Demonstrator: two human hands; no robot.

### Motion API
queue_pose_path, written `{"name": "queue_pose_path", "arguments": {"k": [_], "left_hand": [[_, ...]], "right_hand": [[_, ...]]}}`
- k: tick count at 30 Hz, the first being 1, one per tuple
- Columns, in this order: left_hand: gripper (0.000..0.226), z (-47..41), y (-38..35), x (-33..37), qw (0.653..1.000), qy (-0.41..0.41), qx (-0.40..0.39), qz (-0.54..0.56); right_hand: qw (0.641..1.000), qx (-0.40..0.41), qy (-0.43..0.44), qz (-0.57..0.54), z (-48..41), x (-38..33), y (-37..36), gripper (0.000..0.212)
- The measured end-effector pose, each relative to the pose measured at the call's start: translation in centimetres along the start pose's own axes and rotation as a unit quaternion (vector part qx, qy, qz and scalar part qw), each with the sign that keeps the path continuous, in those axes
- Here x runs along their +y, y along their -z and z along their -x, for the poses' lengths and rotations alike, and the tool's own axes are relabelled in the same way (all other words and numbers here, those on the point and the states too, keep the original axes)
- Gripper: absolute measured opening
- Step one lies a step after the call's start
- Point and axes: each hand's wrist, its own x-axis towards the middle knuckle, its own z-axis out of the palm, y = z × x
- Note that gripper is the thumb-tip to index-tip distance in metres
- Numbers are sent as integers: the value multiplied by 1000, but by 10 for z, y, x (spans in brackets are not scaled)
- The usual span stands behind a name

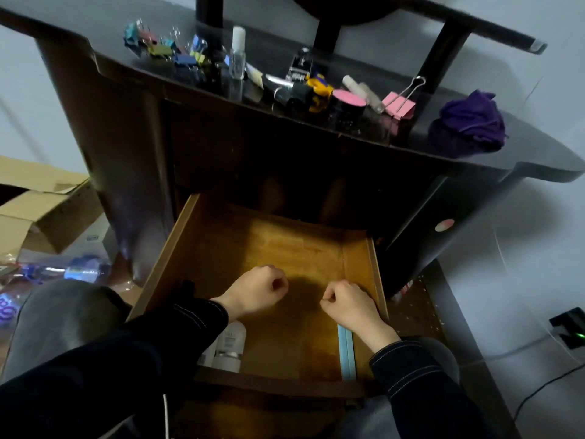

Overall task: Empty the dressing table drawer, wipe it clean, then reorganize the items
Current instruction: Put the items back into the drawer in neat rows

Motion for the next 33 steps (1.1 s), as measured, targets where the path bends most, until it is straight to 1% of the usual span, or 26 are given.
{"name": "queue_pose_path", "arguments": {"k": [2, 3, 6, 8, 11, 13, 14, 15, 16, 18, 19, 21, 23, 26, 27, 29, 31, 33], "left_hand": [[16, 5, 7, 3, 1000, -4, 18, 18], [15, 6, 13, 6, 999, -11, 19, 29], [12, 10, 46, 22, 997, -49, 42, 32], [10, 11, 76, 38, 993, -78, 87, 21], [10, 16, 125, 68, 978, -130, 159, 21], [9, 21, 156, 88, 964, -165, 207, 30], [8, 23, 170, 97, 957, -176, 228, 33], [8, 24, 183, 106, 951, -184, 247, 35], [8, 26, 195, 114, 945, -190, 264, 36], [9, 26, 217, 127, 934, -201, 294, 28], [10, 25, 227, 131, 928, -208, 309, 17], [8, 17, 244, 140, 916, -214, 339, -21], [6, 1, 259, 147, 908, -192, 367, -62], [7, -36, 278, 159, 915, -128, 369, -102], [9, -49, 283, 164, 923, -107, 355, -106], [17, -77, 294, 172, 941, -55, 312, -120], [31, -102, 300, 177, 955, 11, 263, -138], [40, -120, 302, 179, 964, 78, 224, -120]], "right_hand": [[999, 19, 19, -44, 7, -3, 17, 11], [997, 40, 32, -55, 11, -4, 28, 10], [982, 136, 94, -87, 24, -12, 76, 8], [958, 207, 156, -122, 34, -25, 114, 10], [900, 342, 242, -122, 43, -49, 169, 12], [865, 416, 255, -118, 38, -60, 201, 12], [858, 435, 243, -121, 32, -64, 215, 12], [864, 434, 220, -130, 24, -66, 227, 11], [880, 410, 191, -147, 16, -67, 237, 9], [914, 333, 142, -182, 2, -69, 250, 6], [923, 307, 128, -196, -5, -69, 252, 7], [925, 283, 114, -228, -18, -68, 256, 12], [913, 263, 114, -290, -27, -67, 264, 18], [861, 206, 137, -445, -29, -59, 274, 21], [846, 188, 140, -479, -29, -56, 276, 21], [830, 170, 147, -511, -30, -52, 278, 20], [823, 161, 154, -523, -31, -51, 279, 20], [819, 162, 157, -528, -33, -52, 278, 19]]}}
